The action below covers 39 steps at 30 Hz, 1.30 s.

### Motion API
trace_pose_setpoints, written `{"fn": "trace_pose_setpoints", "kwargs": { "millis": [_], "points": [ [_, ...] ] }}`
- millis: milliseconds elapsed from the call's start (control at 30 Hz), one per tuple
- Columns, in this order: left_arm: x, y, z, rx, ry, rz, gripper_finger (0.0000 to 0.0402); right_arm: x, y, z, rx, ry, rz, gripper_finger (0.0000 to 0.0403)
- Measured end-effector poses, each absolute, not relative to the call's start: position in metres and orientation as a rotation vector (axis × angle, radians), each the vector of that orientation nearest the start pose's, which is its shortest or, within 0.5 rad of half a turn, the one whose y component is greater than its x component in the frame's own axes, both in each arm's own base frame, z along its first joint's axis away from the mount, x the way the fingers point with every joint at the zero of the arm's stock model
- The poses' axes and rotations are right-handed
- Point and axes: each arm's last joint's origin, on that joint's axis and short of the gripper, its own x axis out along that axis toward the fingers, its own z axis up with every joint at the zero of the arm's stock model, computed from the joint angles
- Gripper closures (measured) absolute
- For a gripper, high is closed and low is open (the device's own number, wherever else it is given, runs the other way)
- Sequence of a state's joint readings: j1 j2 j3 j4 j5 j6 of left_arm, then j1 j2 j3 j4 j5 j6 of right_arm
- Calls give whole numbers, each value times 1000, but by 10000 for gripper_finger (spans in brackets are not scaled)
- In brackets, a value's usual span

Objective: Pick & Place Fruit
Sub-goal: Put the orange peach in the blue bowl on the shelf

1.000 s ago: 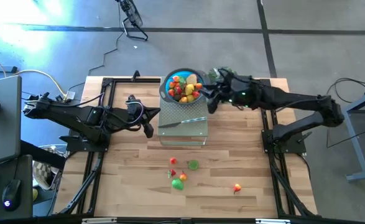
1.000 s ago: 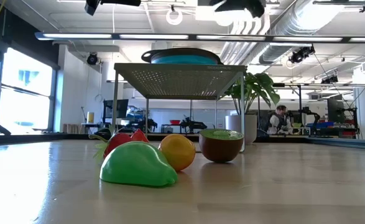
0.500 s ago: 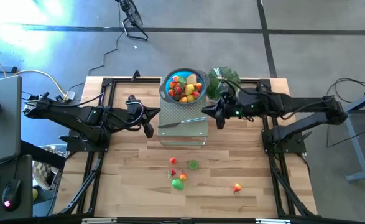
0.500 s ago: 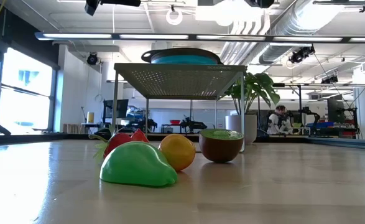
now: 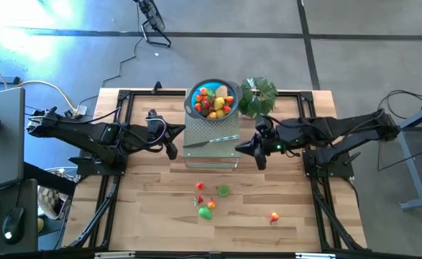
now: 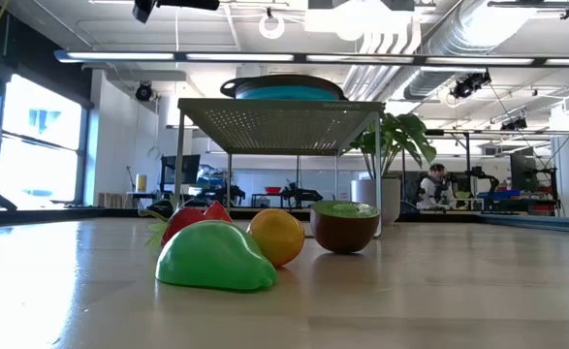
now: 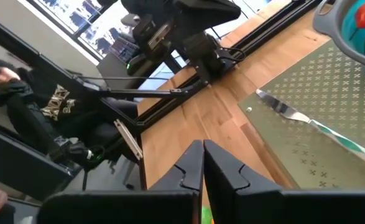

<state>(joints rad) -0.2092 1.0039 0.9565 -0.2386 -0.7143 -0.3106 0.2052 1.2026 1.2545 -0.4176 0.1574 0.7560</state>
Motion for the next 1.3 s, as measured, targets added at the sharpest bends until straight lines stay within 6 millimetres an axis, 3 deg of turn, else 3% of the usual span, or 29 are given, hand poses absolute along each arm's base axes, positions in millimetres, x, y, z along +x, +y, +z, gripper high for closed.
{"fn": "trace_pose_setpoints", "kwargs": {
  "millis": [400, 1300],
  "points": [
    [212, -27, 349, -144, 200, 487, 402, 248, 46, 378, 632, 452, -149, 399],
    [212, -28, 348, -175, 206, 431, 402, 248, 45, 378, 683, 439, -189, 400]
  ]
}}
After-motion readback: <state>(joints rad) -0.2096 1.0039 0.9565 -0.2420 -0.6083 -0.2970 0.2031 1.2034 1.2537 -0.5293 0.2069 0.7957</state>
